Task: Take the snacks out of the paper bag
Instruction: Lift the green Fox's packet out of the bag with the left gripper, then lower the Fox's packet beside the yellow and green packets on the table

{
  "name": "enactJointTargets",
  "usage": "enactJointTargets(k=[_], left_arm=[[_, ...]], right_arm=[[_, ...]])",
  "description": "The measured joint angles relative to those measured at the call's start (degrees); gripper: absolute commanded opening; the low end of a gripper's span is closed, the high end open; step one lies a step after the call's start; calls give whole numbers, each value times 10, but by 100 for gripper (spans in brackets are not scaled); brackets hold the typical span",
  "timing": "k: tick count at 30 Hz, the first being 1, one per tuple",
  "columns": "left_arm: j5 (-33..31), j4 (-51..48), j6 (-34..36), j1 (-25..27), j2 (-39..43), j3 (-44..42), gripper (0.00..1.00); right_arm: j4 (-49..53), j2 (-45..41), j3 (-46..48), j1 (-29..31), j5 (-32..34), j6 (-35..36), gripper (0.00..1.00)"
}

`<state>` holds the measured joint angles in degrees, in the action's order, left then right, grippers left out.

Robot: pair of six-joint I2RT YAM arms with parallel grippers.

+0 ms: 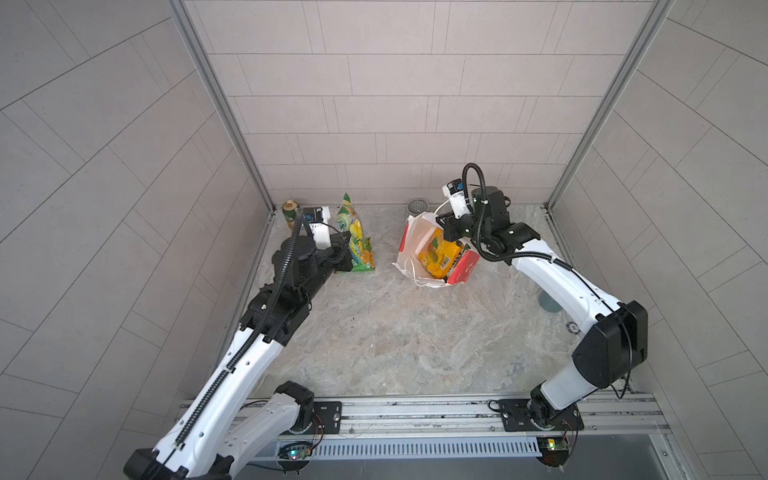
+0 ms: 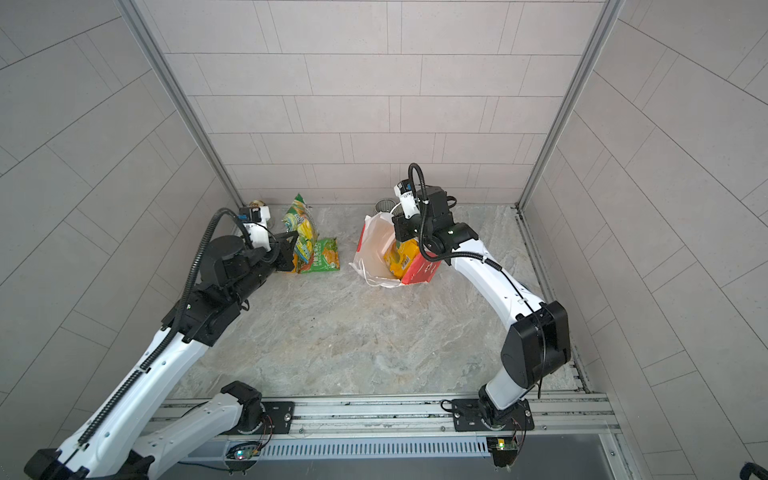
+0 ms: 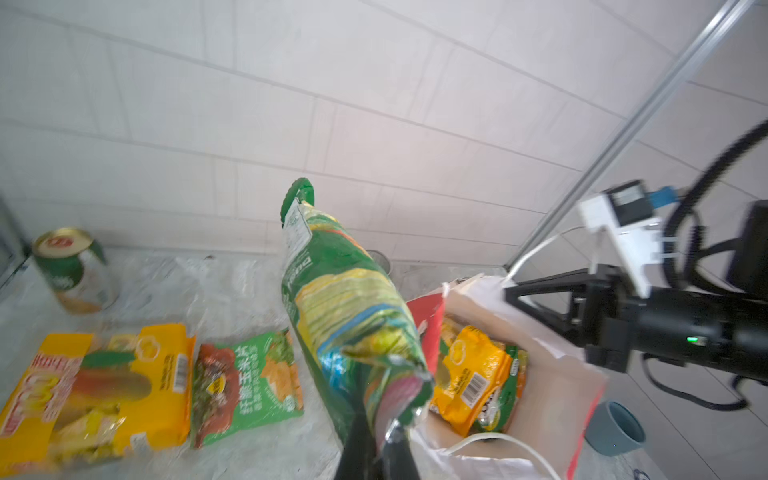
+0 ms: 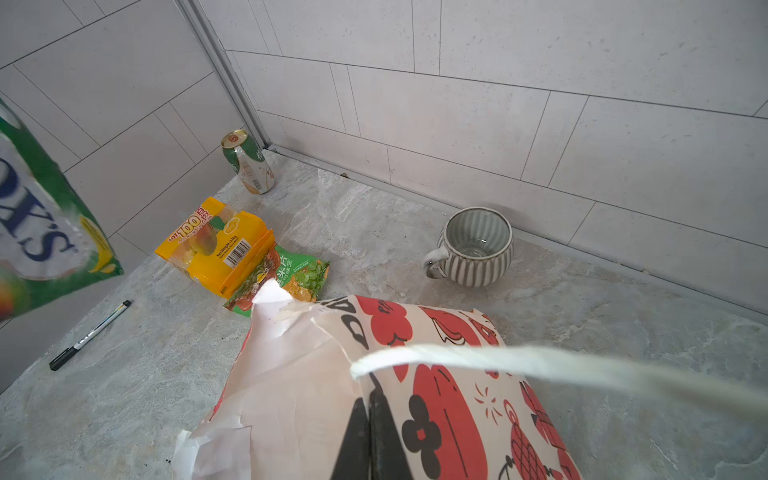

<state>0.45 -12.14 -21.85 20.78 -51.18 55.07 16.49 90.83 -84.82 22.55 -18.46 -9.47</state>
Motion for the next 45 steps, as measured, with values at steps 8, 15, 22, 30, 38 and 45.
enactJointTargets(k=[8, 15, 22, 30, 38, 45], left_arm=[[-3, 45, -137, -125, 19, -216, 0], [7, 105, -197, -155, 17, -252, 0], [6, 152, -236, -167, 12, -281, 0], [7, 169, -259, -183, 13, -305, 0], [6, 180, -262, -193, -2, -322, 3], [12, 209, -261, -204, -31, -327, 27]], right_arm=[[-3, 0, 3, -1, 0, 0, 0], [-4, -1, 4, -1, 0, 0, 0], [-4, -1, 4, -1, 0, 0, 0], [-2, -3, 4, -1, 0, 0, 0], [-2, -3, 4, -1, 0, 0, 0], [-2, -3, 5, -1, 0, 0, 0]])
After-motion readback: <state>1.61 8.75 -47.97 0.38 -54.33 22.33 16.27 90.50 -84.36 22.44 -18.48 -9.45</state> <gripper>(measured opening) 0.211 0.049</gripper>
